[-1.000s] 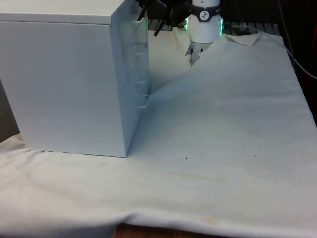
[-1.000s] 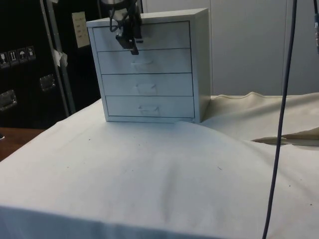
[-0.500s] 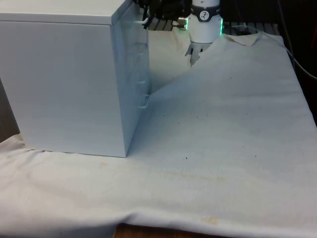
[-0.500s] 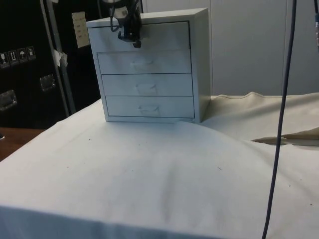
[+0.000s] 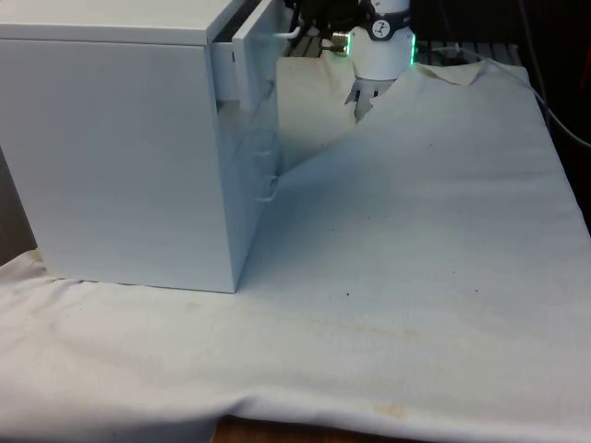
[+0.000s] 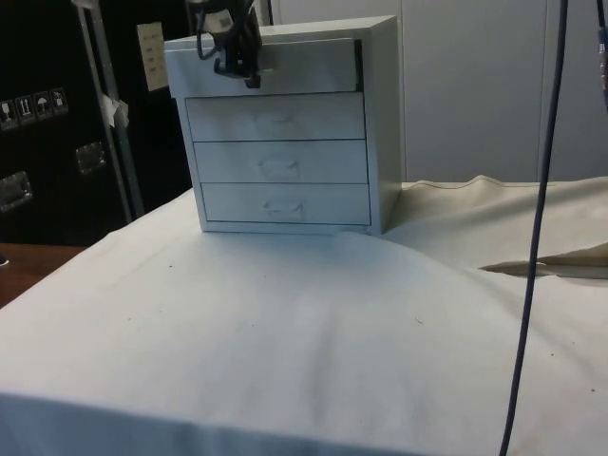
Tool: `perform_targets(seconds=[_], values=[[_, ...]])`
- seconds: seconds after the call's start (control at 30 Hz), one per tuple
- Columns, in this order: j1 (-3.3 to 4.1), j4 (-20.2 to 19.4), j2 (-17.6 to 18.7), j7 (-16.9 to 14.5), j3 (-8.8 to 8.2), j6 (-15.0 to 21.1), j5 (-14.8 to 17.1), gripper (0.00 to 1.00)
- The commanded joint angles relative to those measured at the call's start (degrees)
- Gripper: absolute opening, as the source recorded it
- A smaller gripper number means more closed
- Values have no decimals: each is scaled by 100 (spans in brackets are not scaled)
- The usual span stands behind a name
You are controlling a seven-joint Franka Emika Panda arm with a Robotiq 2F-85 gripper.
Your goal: Open the drawer, then close it.
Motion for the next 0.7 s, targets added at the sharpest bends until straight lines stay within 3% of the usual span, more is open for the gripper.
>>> perform_targets(seconds=[0.0,0.17,0.2,0.23,0.53,0.57,0.67], values=[[34,34,6,23,-17,-46,-34,0],[57,92,34,166,103,-195,-138,0],[17,52,11,126,109,-120,-92,0],[63,97,34,189,126,-223,-155,0],[74,189,92,418,361,-430,-252,0],[46,166,86,418,384,-390,-241,0],[74,206,120,487,435,-458,-235,0]])
